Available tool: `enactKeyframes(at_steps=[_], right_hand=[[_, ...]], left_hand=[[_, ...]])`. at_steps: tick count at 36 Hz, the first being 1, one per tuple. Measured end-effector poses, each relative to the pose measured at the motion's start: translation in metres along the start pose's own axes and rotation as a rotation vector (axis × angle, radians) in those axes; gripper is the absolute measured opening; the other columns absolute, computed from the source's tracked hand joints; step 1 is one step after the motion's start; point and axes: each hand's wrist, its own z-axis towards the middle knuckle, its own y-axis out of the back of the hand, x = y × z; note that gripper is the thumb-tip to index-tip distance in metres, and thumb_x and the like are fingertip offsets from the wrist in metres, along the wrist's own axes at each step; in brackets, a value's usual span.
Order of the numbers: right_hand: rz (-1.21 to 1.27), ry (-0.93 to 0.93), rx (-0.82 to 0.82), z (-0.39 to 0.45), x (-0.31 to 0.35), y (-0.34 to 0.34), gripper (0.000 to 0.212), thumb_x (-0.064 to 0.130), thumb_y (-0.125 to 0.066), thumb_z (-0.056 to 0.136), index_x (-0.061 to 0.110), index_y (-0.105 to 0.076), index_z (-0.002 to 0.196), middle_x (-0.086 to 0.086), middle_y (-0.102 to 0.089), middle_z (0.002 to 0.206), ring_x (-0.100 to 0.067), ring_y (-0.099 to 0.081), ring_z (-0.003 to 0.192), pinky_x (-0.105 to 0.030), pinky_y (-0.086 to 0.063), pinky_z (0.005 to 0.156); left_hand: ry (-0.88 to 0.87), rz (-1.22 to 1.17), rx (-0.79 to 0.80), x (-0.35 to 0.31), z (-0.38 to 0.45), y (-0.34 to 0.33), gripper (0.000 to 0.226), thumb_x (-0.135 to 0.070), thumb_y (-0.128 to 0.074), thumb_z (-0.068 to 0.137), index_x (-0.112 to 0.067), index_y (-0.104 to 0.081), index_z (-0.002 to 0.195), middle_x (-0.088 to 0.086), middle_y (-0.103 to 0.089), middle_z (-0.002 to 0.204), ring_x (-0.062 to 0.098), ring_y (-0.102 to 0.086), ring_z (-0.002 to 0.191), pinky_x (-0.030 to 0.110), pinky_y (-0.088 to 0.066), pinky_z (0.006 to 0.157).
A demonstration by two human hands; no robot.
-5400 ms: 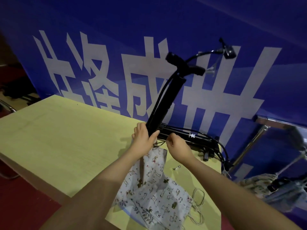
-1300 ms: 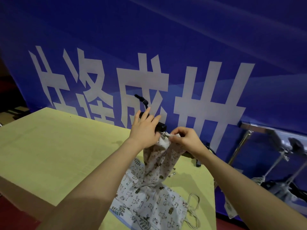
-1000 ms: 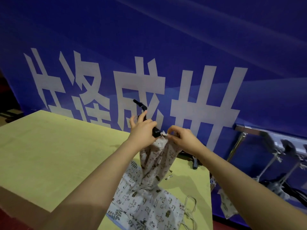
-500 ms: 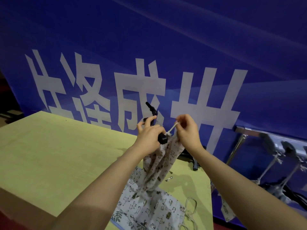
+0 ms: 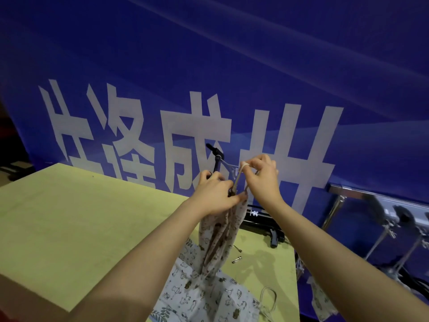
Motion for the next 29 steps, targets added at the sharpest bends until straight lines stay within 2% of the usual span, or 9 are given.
enactKeyframes(at_steps=[3, 5, 7, 9, 12, 17, 21, 26, 29], right_hand=[[0.155, -0.043, -0.032, 0.004, 0.004, 0.003, 0.018, 0.023, -0.063, 0.089, 0.009, -0.071, 0.082, -0.003, -0.055, 0.095, -0.012, -0.049, 0.093, -0.025, -0.04, 0.082], [0.276, -0.073, -0.03, 0.005, 0.009, 0.007, 0.014, 0.016, -0.066, 0.087, 0.006, -0.07, 0.078, -0.006, -0.056, 0.093, -0.005, -0.051, 0.083, -0.011, -0.041, 0.071], [0.29, -0.043, -0.011, 0.005, 0.014, 0.01, 0.011, 0.014, -0.067, 0.086, 0.01, -0.07, 0.077, -0.005, -0.055, 0.093, -0.004, -0.051, 0.082, -0.007, -0.041, 0.067], [0.266, -0.005, 0.031, 0.005, 0.015, 0.012, 0.007, 0.013, -0.066, 0.086, 0.014, -0.07, 0.08, -0.004, -0.054, 0.096, -0.005, -0.051, 0.087, -0.012, -0.043, 0.073], [0.25, -0.017, 0.088, 0.006, 0.012, 0.011, 0.012, 0.007, -0.064, 0.086, 0.014, -0.07, 0.094, -0.002, -0.049, 0.105, -0.007, -0.05, 0.091, -0.02, -0.045, 0.081], [0.35, -0.041, 0.144, 0.002, 0.008, 0.01, 0.026, -0.001, -0.061, 0.086, 0.018, -0.059, 0.103, -0.003, -0.051, 0.116, -0.007, -0.055, 0.083, -0.013, -0.051, 0.071], [0.407, -0.065, 0.179, 0.0, 0.005, 0.008, 0.026, -0.003, -0.063, 0.084, 0.017, -0.061, 0.101, -0.002, -0.062, 0.103, -0.013, -0.058, 0.09, -0.021, -0.052, 0.078], [0.484, -0.088, 0.229, -0.002, 0.001, 0.01, 0.025, -0.004, -0.064, 0.082, 0.015, -0.065, 0.099, 0.002, -0.065, 0.091, -0.008, -0.062, 0.084, -0.02, -0.055, 0.078], [0.568, -0.101, 0.255, -0.001, 0.001, 0.012, 0.024, -0.007, -0.065, 0.081, 0.01, -0.066, 0.099, 0.0, -0.066, 0.088, -0.004, -0.064, 0.078, -0.016, -0.053, 0.071]], left_hand=[[0.037, -0.123, 0.027, -0.001, 0.007, -0.004, 0.038, -0.048, -0.036, 0.097, -0.022, -0.059, 0.114, 0.001, -0.046, 0.097, 0.024, -0.032, 0.112, 0.036, -0.021, 0.098], [0.059, -0.238, 0.017, 0.002, 0.013, -0.011, 0.03, -0.045, -0.037, 0.097, -0.033, -0.057, 0.115, -0.005, -0.044, 0.09, 0.02, -0.031, 0.106, 0.036, -0.022, 0.096], [0.066, -0.293, -0.009, 0.007, 0.019, -0.02, 0.023, -0.049, -0.036, 0.096, -0.043, -0.056, 0.106, -0.008, -0.046, 0.085, 0.017, -0.031, 0.103, 0.036, -0.022, 0.089], [0.08, -0.302, -0.052, 0.01, 0.024, -0.028, 0.021, -0.052, -0.033, 0.095, -0.047, -0.053, 0.088, -0.006, -0.051, 0.086, 0.021, -0.034, 0.107, 0.035, -0.022, 0.081], [0.118, -0.311, -0.103, 0.011, 0.026, -0.036, 0.028, -0.043, -0.027, 0.098, -0.047, -0.052, 0.086, -0.001, -0.058, 0.096, 0.022, -0.033, 0.108, 0.036, -0.021, 0.081], [0.102, -0.295, -0.114, 0.007, 0.022, -0.033, 0.024, -0.048, -0.032, 0.097, -0.041, -0.05, 0.083, -0.003, -0.056, 0.091, 0.021, -0.036, 0.108, 0.037, -0.023, 0.088], [0.111, -0.296, -0.122, 0.003, 0.019, -0.03, 0.022, -0.046, -0.04, 0.096, -0.036, -0.06, 0.094, -0.004, -0.057, 0.092, 0.018, -0.034, 0.111, 0.037, -0.022, 0.092], [0.153, -0.356, -0.118, 0.006, 0.021, -0.035, 0.027, -0.047, -0.046, 0.093, -0.041, -0.049, 0.067, -0.002, -0.056, 0.091, 0.02, -0.032, 0.116, 0.035, -0.021, 0.087], [0.199, -0.402, -0.138, 0.01, 0.025, -0.039, 0.017, -0.052, -0.046, 0.091, -0.043, -0.05, 0.077, 0.002, -0.056, 0.099, 0.025, -0.032, 0.116, 0.033, -0.022, 0.085]])
